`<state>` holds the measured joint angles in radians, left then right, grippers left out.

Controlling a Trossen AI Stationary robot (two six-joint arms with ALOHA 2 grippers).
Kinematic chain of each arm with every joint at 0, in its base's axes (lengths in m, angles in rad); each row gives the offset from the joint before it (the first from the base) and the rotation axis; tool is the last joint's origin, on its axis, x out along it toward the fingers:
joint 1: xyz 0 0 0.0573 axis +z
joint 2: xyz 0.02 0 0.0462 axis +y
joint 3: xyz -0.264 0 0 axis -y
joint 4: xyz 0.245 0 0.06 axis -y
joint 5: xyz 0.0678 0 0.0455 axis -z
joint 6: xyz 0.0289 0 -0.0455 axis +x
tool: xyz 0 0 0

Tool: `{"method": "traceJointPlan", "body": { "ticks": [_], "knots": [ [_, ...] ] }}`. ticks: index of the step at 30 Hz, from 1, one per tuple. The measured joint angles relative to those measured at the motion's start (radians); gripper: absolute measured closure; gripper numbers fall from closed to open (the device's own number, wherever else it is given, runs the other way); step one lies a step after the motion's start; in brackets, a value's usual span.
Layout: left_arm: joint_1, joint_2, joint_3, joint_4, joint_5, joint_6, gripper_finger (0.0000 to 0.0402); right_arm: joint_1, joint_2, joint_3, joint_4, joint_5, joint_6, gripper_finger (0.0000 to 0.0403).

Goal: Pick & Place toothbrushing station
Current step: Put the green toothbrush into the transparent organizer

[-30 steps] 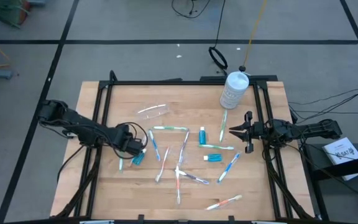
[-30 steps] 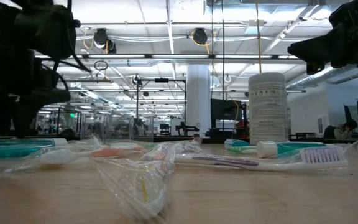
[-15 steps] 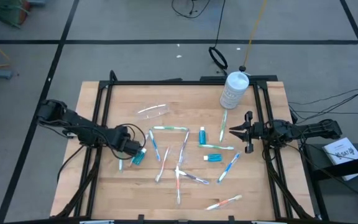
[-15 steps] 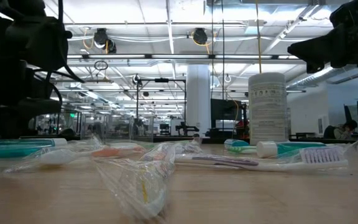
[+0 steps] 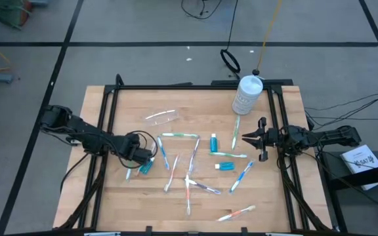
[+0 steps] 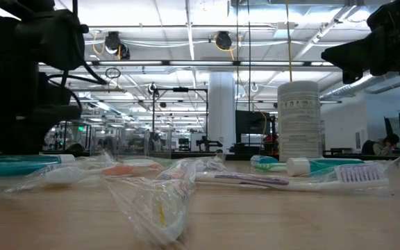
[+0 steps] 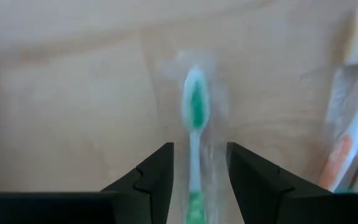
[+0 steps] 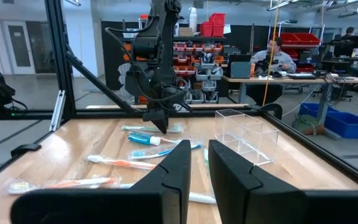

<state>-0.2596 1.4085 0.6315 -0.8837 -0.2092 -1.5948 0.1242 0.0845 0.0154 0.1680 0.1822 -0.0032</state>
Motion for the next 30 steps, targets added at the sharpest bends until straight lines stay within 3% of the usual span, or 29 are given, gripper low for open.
{"method": "traceJointPlan", "body": {
  "ticks": [8,19,23,30],
  "knots": [
    [-0.005,0.0,0.0,0.007,-0.057,0.043,0.0247,0.0,0.0,0.0,0.0,0.0,-0.015,0.0353],
    [-0.011,-0.002,-0.008,0.001,0.037,0.169,0.0254,0.0,0.0,0.0,0.022,0.0,-0.042,0.0353],
    [-0.011,-0.003,-0.014,0.009,0.041,0.169,0.0286,0.0,0.0,0.0,0.015,0.0,0.038,0.0353],
    [-0.011,-0.003,-0.017,0.088,-0.011,0.239,0.039,0.0,0.0,0.0,0.0,0.0,0.181,0.0353]
  ]
}}
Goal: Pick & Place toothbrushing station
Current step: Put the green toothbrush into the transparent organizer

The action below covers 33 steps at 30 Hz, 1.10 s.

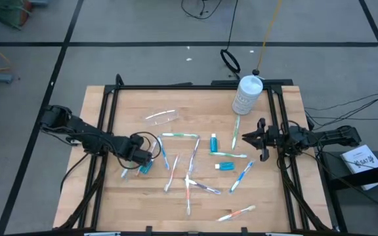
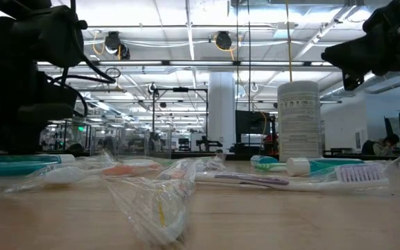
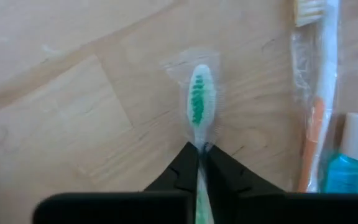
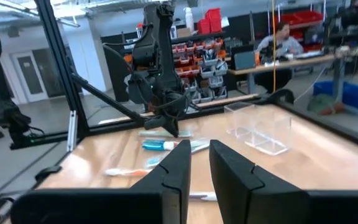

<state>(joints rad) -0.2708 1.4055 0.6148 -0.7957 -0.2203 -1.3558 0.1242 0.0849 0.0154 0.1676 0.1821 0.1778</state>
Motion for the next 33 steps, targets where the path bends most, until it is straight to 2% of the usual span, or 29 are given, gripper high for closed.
{"method": "traceJointPlan", "body": {
  "ticks": [2,5,8,10,15,19,23,26,29,33],
  "knots": [
    [0.004,0.003,-0.002,0.002,-0.056,-0.01,0.0388,0.0,0.0,0.0,-0.016,0.0,0.017,0.0353],
    [0.004,0.003,-0.002,0.026,-0.074,-0.015,0.0381,0.0,0.0,0.0,-0.033,0.0,0.02,0.0353],
    [0.004,0.001,0.003,0.071,-0.089,0.031,0.0391,0.0,0.0,0.0,-0.033,0.0,0.02,0.0353],
    [0.004,-0.014,0.023,0.088,-0.148,0.058,0.0396,0.0,0.0,0.0,-0.031,0.0,0.02,0.0353],
    [0.02,-0.076,0.108,0.088,-0.354,0.158,0.0387,0.0,0.0,0.0,-0.03,0.0,0.006,0.0353],
    [0.046,-0.147,0.187,0.099,-0.556,0.363,0.0397,0.0,0.0,0.0,-0.028,0.0,-0.035,0.0353],
    [0.09,-0.213,0.223,0.222,-0.895,0.558,0.0384,0.0,0.0,0.0,-0.02,0.0,-0.065,0.0353],
    [0.133,-0.241,0.222,0.346,-1.088,0.647,0.0379,0.0,0.0,0.0,-0.018,0.0,-0.07,0.0353],
    [0.191,-0.248,0.221,0.389,-1.173,0.628,0.0386,0.0,0.0,0.0,-0.009,0.0,-0.073,0.0353],
    [0.279,-0.197,0.221,0.388,-1.194,0.567,0.0397,0.0,0.001,0.0,-0.01,0.0,-0.093,0.0353]
  ]
}}
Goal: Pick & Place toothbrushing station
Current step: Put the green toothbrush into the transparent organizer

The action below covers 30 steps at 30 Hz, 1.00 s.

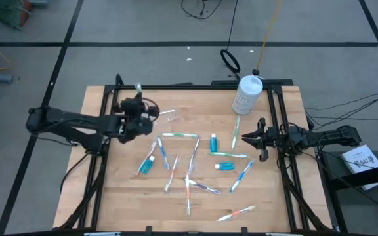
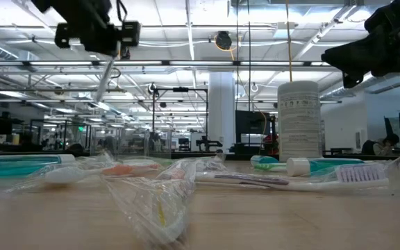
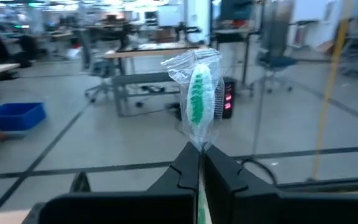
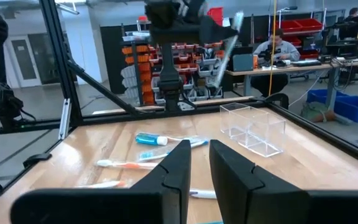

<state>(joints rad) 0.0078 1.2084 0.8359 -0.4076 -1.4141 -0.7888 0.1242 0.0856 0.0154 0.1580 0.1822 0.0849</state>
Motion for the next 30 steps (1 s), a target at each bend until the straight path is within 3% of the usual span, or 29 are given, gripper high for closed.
{"method": "traceJointPlan", "body": {
  "ticks": [6,16,21,30],
  "knots": [
    [0.103,0.14,-0.001,0.01,0.082,-0.061,0.0378,0.0,0.0,0.0,0.002,0.0,-0.001,0.0353],
    [0.163,0.309,-0.001,0.015,0.204,-0.096,0.0391,0.0,0.0,0.0,-0.002,0.0,0.004,0.0353],
    [0.163,0.303,-0.001,0.01,0.313,-0.028,0.0357,0.0,0.0,0.0,-0.009,0.0,0.034,0.0353],
    [0.184,0.255,0.0,-0.029,0.372,0.008,0.0273,0.0,0.0,0.0,-0.017,0.0,0.034,0.0353]
  ]
}}
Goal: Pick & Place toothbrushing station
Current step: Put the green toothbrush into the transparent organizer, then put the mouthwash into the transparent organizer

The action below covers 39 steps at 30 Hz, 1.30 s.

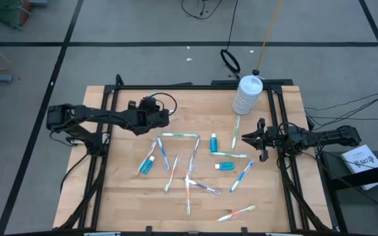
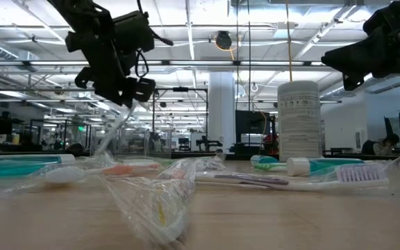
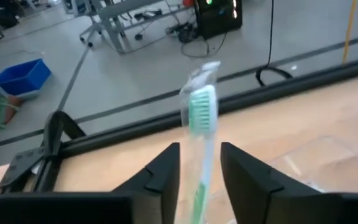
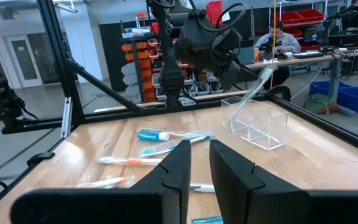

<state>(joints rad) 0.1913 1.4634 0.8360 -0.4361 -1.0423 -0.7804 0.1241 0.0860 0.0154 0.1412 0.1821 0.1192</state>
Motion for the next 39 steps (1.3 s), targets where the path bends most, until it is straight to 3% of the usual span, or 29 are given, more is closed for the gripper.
{"method": "traceJointPlan", "body": {
  "ticks": [10,16,21,29,39],
  "knots": [
    [-0.019,-0.173,-0.001,-0.055,0.035,0.119,0.0248,0.0,0.013,0.0,0.006,0.0,0.0,0.0353],
    [-0.051,-0.295,0.0,-0.106,0.128,0.157,0.0247,0.0,0.017,0.0,0.006,0.0,0.0,0.0353],
    [-0.073,-0.379,-0.001,-0.177,0.27,0.158,0.0247,0.0,0.016,0.0,0.017,0.0,0.0,0.0353],
    [-0.103,-0.46,-0.001,-0.266,0.649,0.134,0.0247,0.0,0.016,0.0,0.012,0.0,0.0,0.0353],
    [-0.21,-0.42,-0.001,-0.197,0.634,0.121,0.0247,0.0,0.016,0.0,0.017,0.0,0.0,0.0353]
  ]
}}
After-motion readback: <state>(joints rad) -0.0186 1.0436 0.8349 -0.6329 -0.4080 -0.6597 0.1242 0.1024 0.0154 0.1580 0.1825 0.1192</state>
